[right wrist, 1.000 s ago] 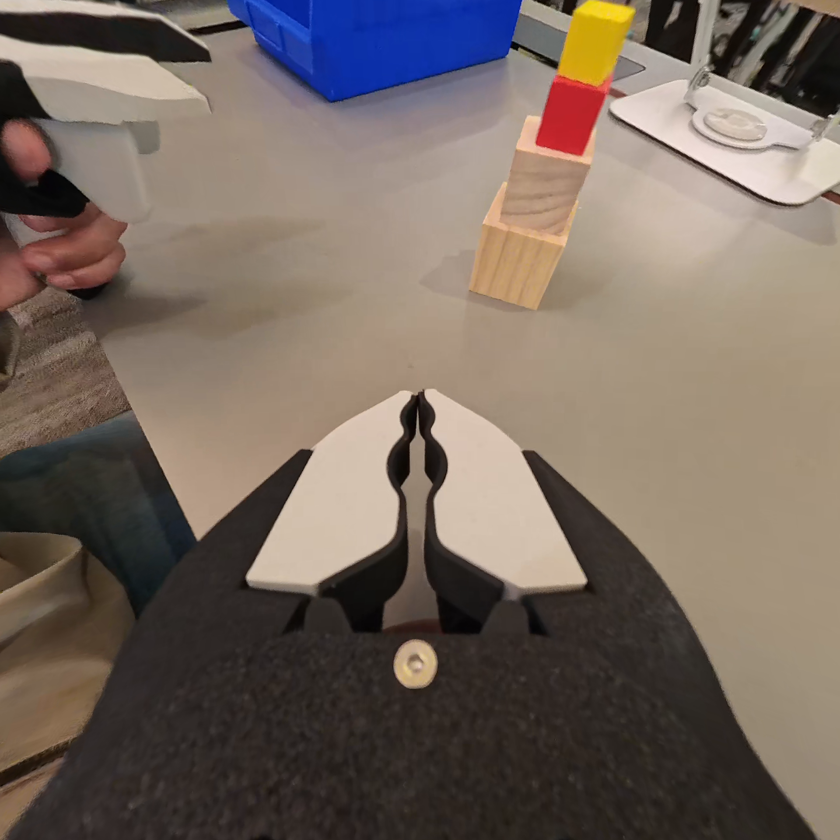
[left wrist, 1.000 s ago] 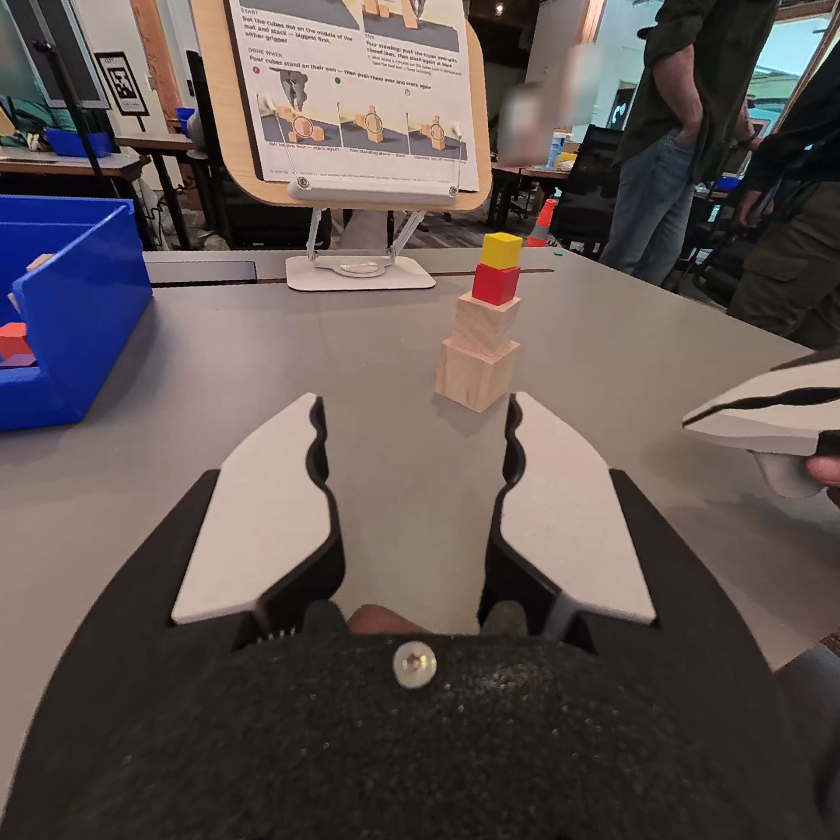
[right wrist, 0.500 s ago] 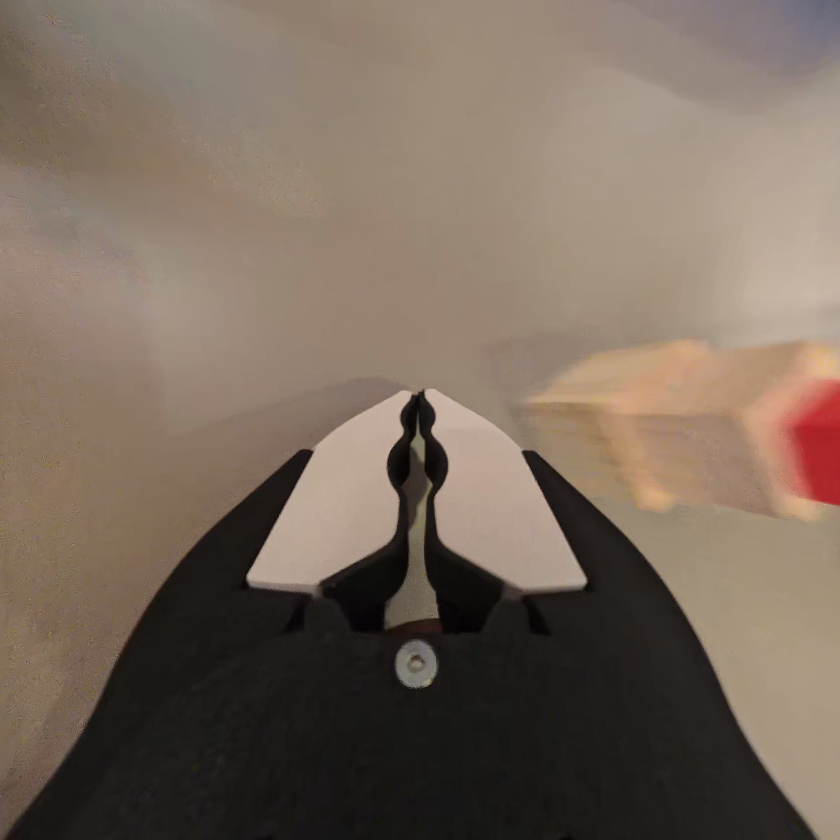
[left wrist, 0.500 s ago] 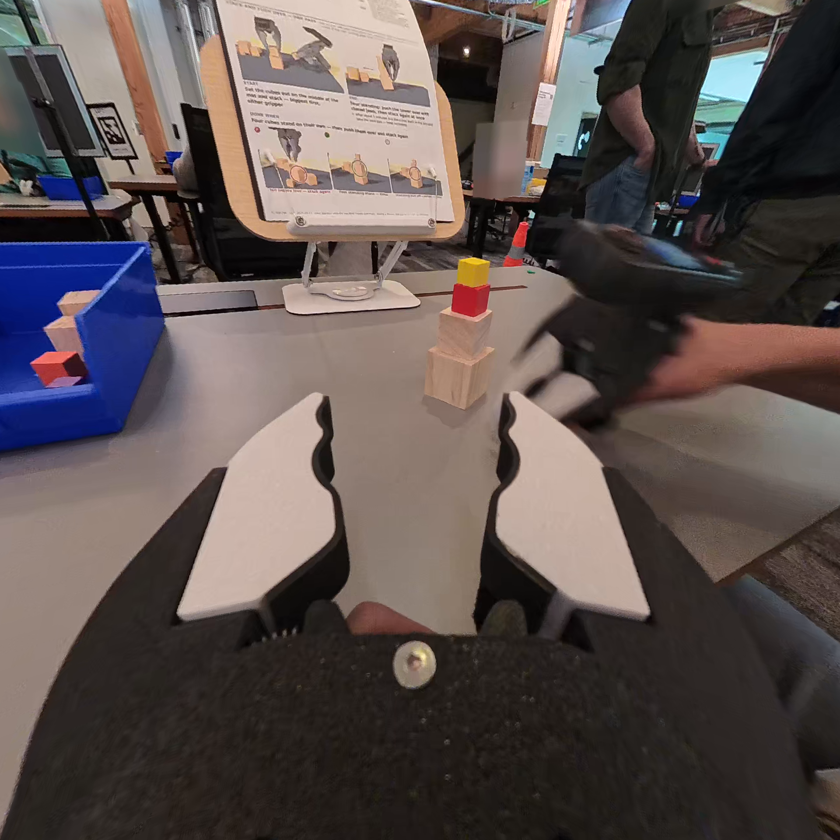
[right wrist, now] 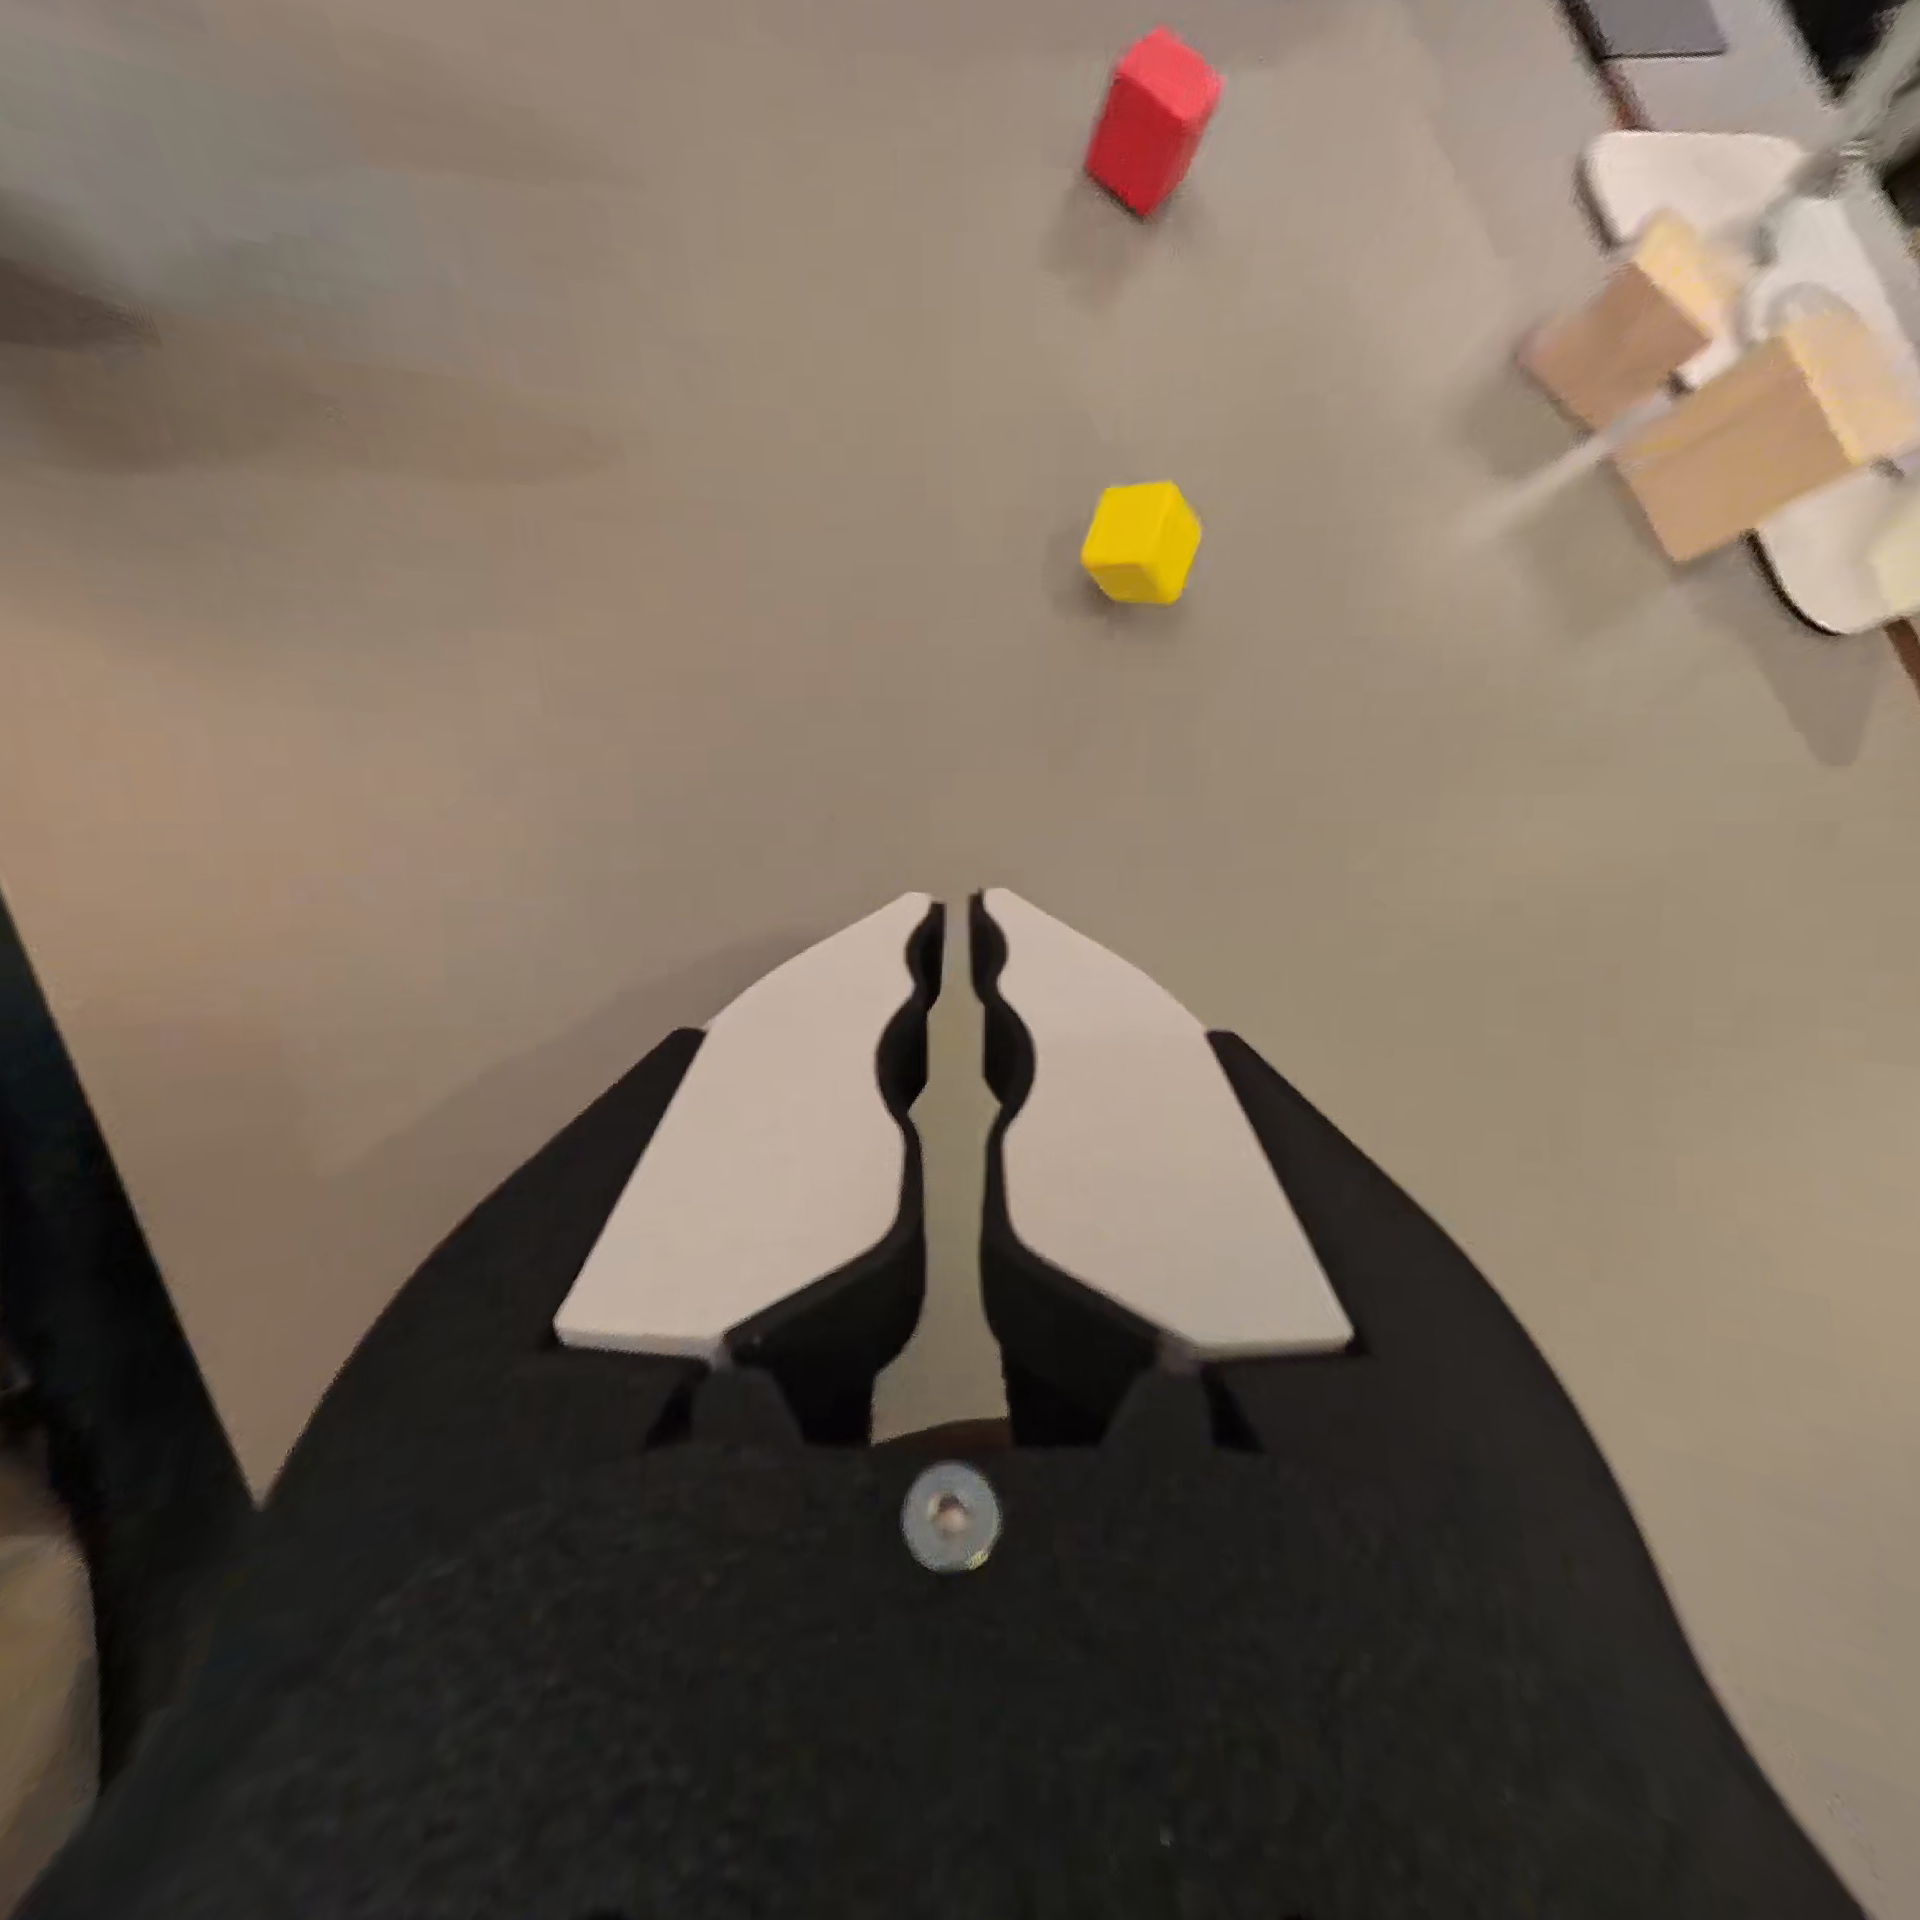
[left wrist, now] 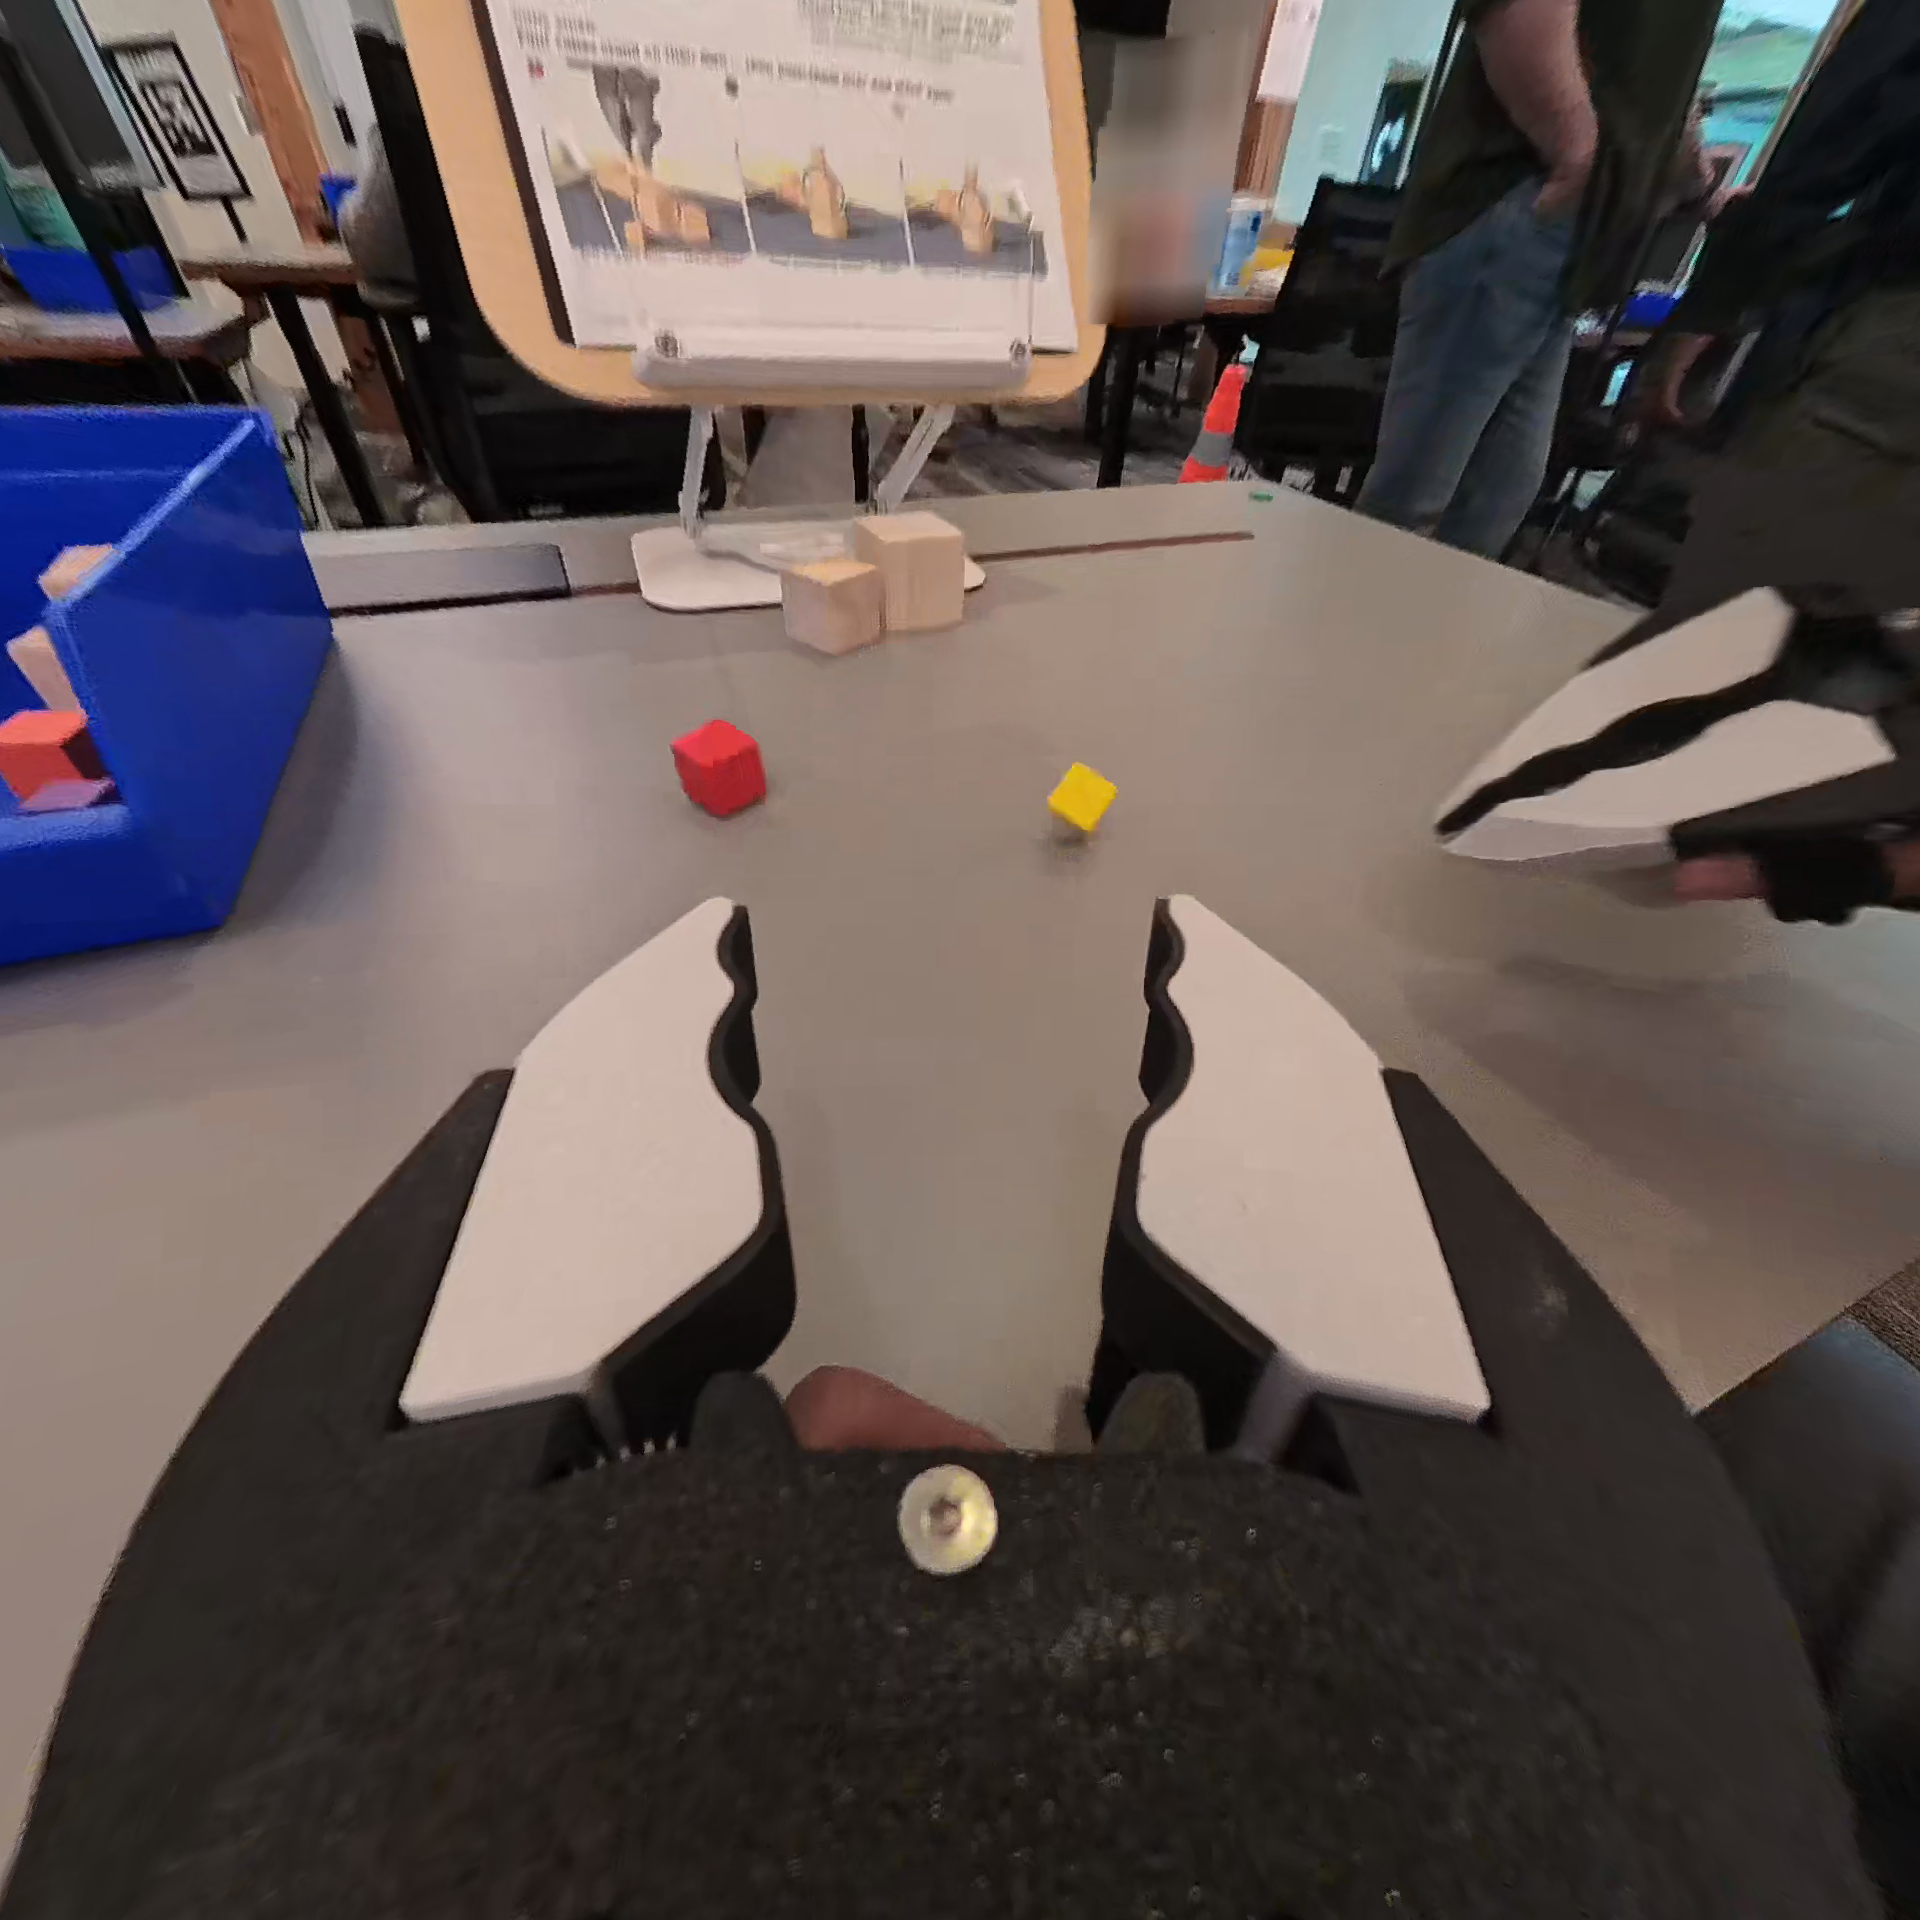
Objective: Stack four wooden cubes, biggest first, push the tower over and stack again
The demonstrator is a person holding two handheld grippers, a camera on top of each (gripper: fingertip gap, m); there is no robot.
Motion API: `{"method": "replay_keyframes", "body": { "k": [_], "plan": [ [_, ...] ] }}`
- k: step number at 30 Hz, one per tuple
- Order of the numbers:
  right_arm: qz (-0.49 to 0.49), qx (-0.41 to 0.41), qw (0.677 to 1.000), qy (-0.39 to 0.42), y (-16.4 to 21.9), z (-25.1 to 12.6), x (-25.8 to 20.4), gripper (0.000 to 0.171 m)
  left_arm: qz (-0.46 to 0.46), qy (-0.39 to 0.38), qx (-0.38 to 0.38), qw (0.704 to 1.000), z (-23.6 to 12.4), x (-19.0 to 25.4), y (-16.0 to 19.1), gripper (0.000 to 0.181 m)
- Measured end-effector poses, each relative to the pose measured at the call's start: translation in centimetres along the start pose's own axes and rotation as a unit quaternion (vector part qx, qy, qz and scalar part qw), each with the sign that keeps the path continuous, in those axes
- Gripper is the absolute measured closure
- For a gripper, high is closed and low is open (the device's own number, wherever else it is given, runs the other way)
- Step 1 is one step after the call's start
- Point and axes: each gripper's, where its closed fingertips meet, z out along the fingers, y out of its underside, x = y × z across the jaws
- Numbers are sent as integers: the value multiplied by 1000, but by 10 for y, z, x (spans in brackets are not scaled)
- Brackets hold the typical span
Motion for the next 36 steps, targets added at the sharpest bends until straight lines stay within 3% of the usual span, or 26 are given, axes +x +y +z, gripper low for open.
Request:
{"method": "replay_keyframes", "body": {
  "k": [5,9,13,20,36],
  "plan": [
    [122,105,984,79,-8,-22,14,131,28,-19,33,999,4,0,-16,108],
    [162,106,972,134,3,-27,29,107,56,-47,45,996,19,0,-25,108],
    [208,136,954,169,2,-38,39,99,32,-71,40,996,32,-1,-24,110],
    [231,149,943,189,7,-42,44,96,55,-70,67,994,31,11,-25,115],
    [239,145,945,173,10,-35,39,97,51,-63,51,995,34,11,-18,113]
  ]
}}
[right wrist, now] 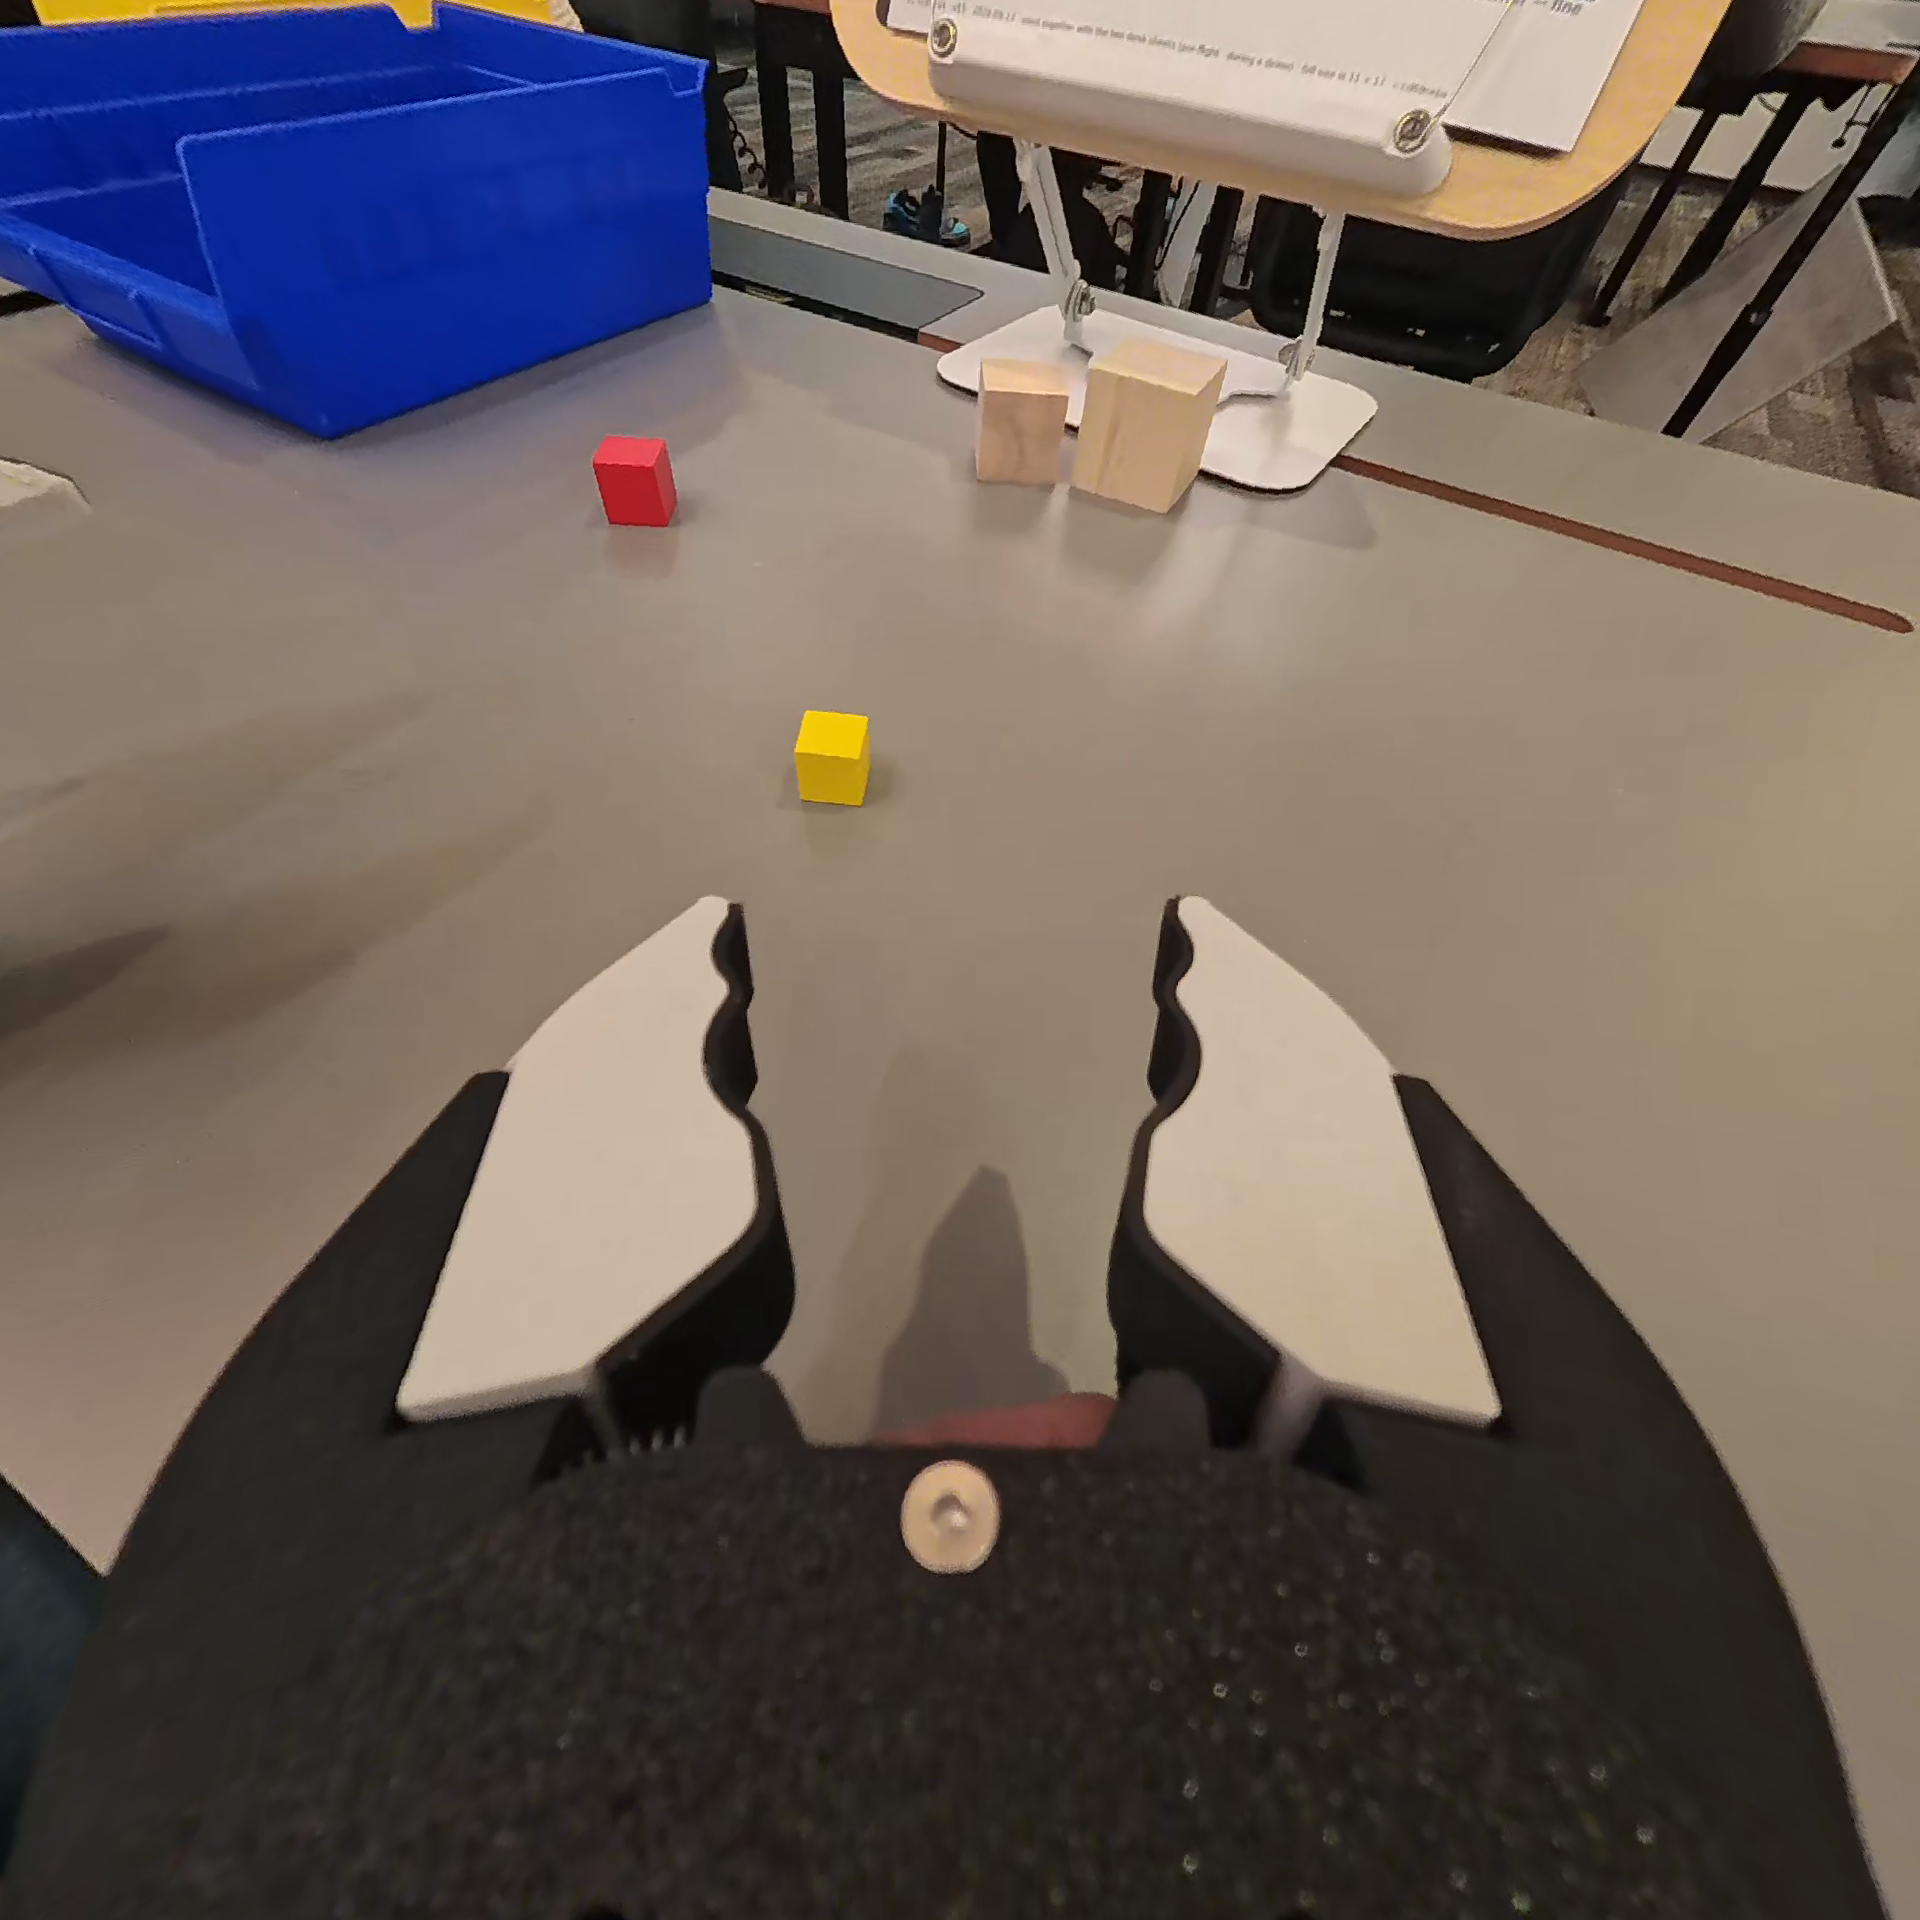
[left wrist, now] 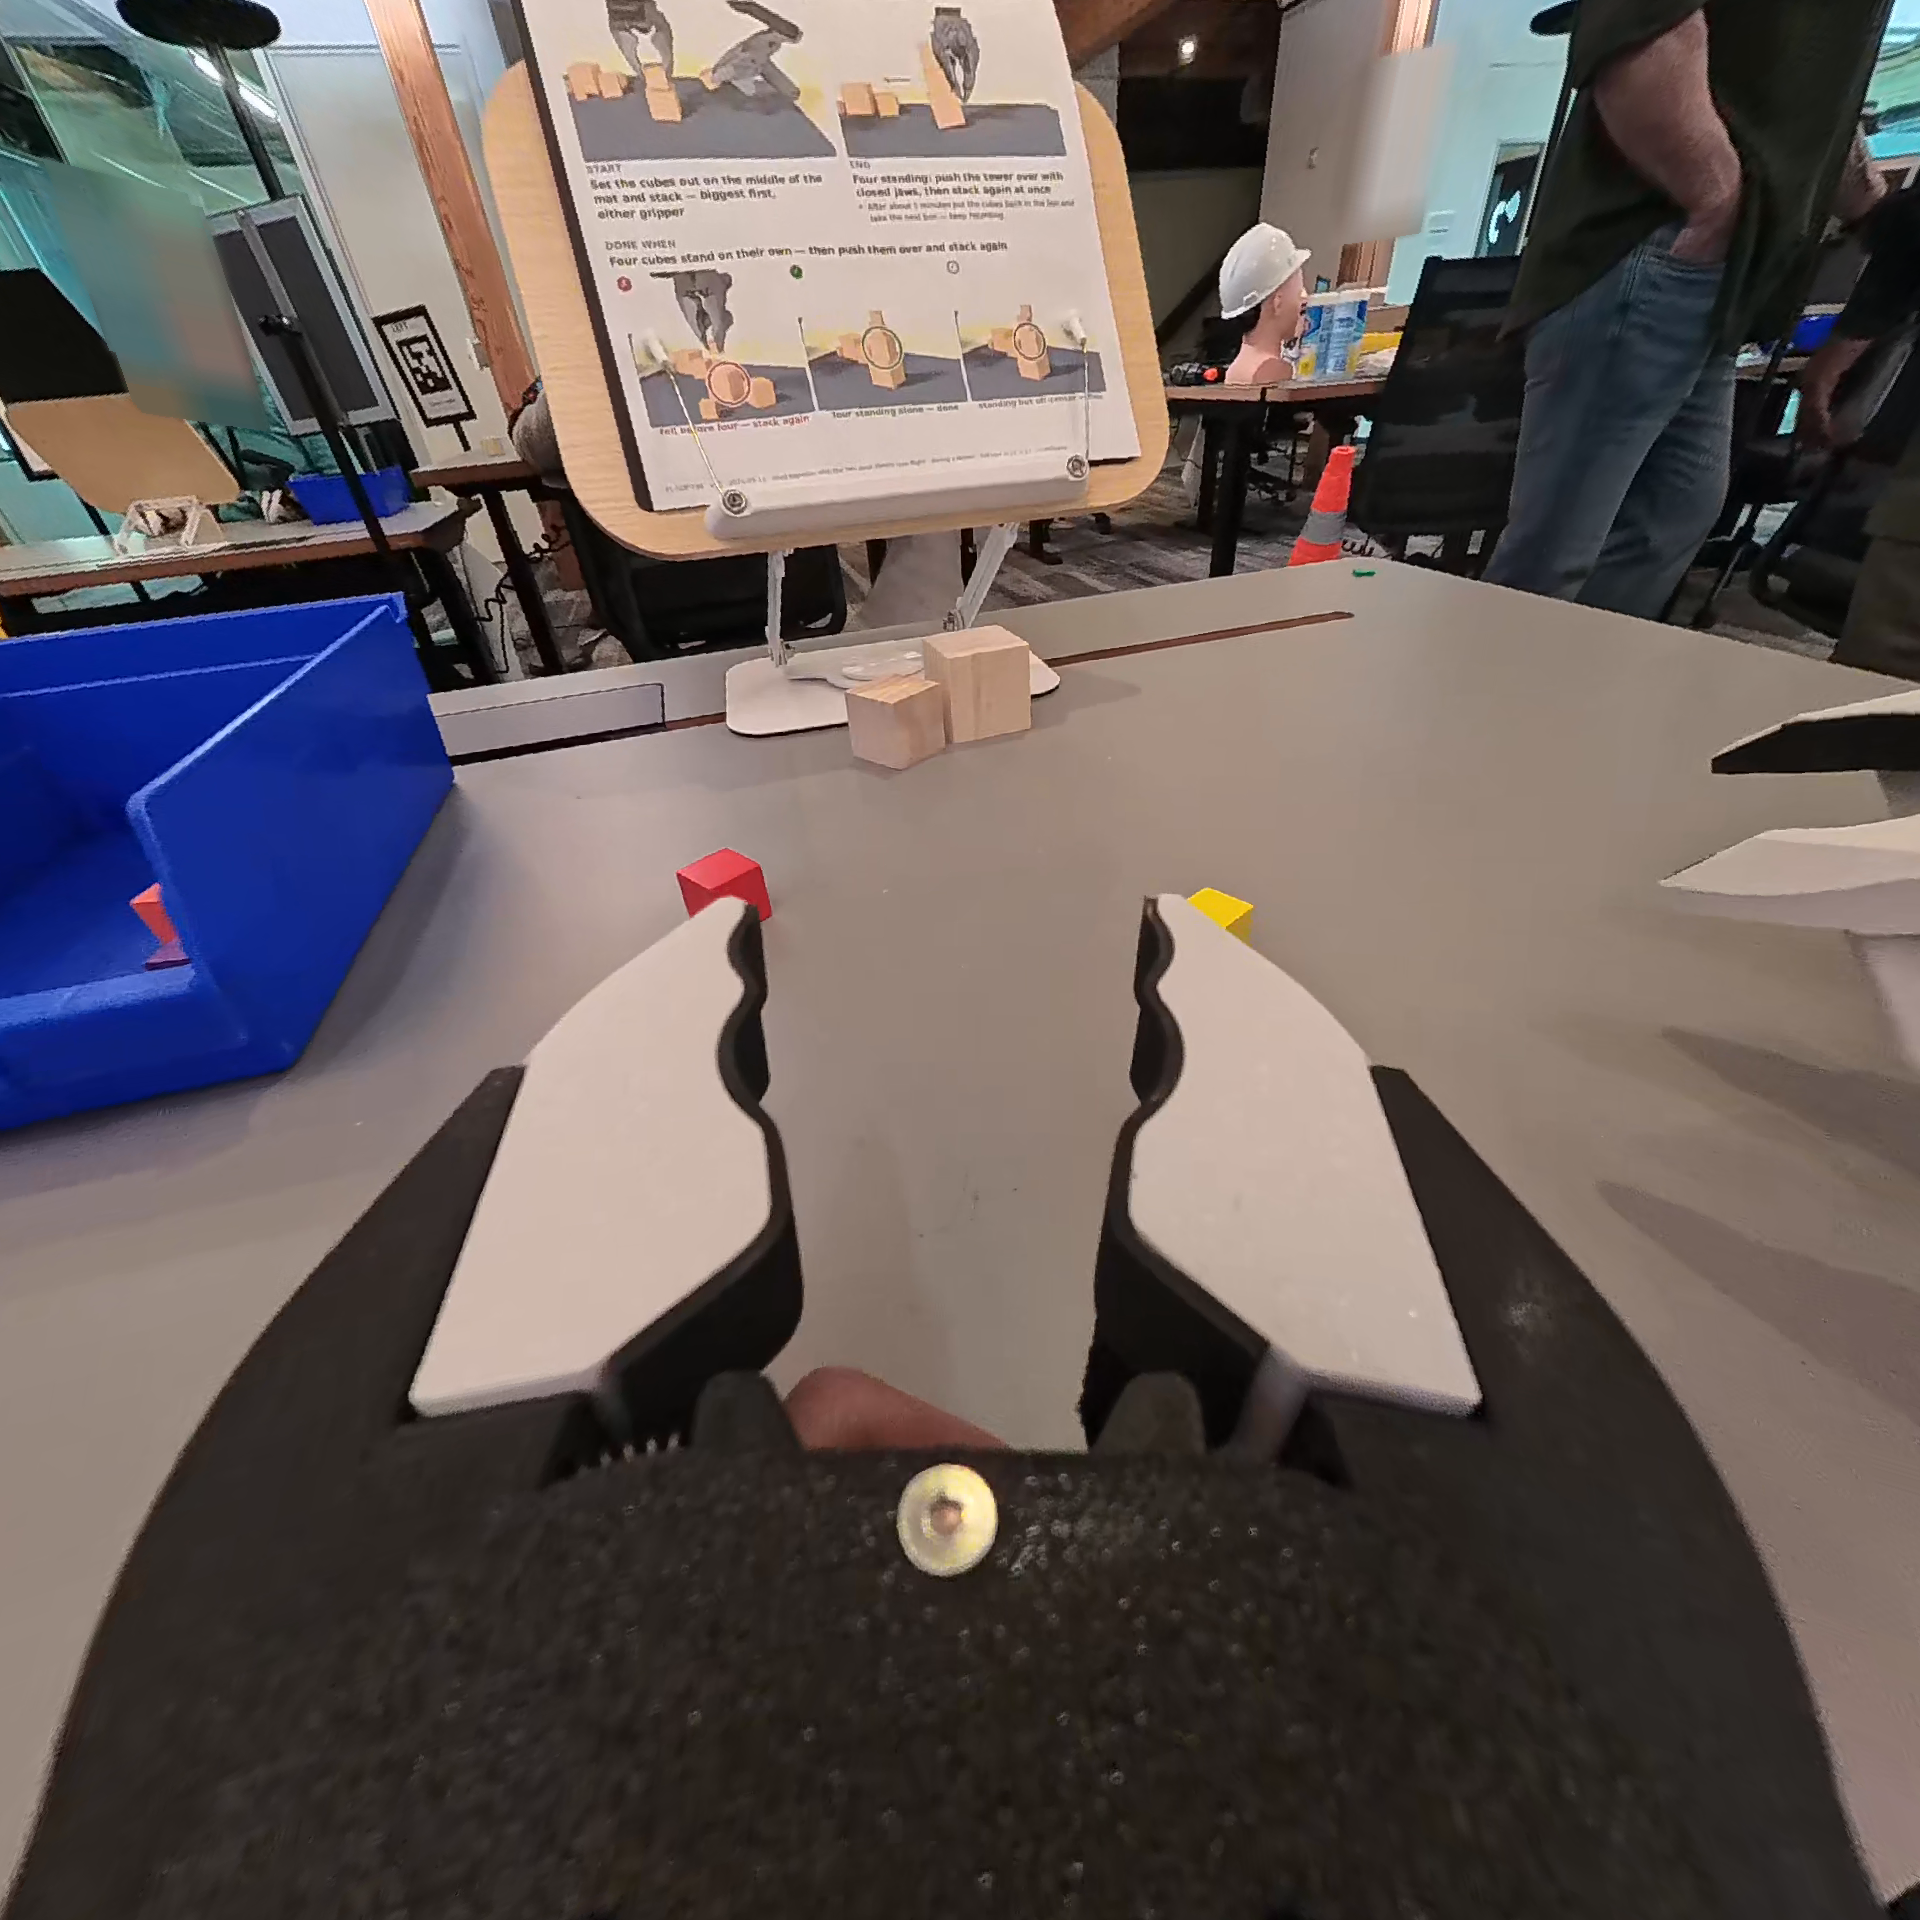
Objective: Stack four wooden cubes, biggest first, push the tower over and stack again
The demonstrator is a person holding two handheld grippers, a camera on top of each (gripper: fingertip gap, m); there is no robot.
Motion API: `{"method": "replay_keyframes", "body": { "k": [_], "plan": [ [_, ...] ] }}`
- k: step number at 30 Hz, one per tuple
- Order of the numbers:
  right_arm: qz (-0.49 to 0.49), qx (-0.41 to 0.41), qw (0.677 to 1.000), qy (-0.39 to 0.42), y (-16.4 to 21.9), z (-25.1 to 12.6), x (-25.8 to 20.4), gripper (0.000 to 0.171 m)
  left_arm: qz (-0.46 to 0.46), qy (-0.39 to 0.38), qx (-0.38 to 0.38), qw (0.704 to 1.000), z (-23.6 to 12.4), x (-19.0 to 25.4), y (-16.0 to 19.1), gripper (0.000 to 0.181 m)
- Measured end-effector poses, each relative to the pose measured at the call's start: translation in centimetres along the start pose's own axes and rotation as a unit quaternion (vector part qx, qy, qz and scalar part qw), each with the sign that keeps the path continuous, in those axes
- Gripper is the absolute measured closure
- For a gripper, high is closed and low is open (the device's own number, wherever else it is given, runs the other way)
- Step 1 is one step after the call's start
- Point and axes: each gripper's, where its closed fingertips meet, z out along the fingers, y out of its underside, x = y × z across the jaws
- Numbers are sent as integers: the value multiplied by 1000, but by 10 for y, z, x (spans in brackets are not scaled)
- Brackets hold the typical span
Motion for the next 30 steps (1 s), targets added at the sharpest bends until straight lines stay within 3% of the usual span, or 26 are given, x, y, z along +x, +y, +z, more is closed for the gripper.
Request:
{"method": "replay_keyframes", "body": {
  "k": [6,9,13,18,23,30],
  "plan": [
    [-23,-4,1000,-17,-2,8,-2,98,3,9,-7,1000,2,3,2,113],
    [-93,-1,994,-48,-31,30,7,99,0,15,-7,1000,1,4,2,113],
    [-241,-24,964,-111,-77,98,23,98,4,20,-14,1000,3,6,3,113],
    [-409,-119,894,-139,-104,200,49,96,18,31,-20,999,4,11,5,113],
    [-459,-175,860,-138,-106,269,61,97,28,43,-12,999,2,16,4,115],
    [-458,-166,864,-126,-99,309,71,99,22,67,1,998,-8,17,0,117]
  ]
}}
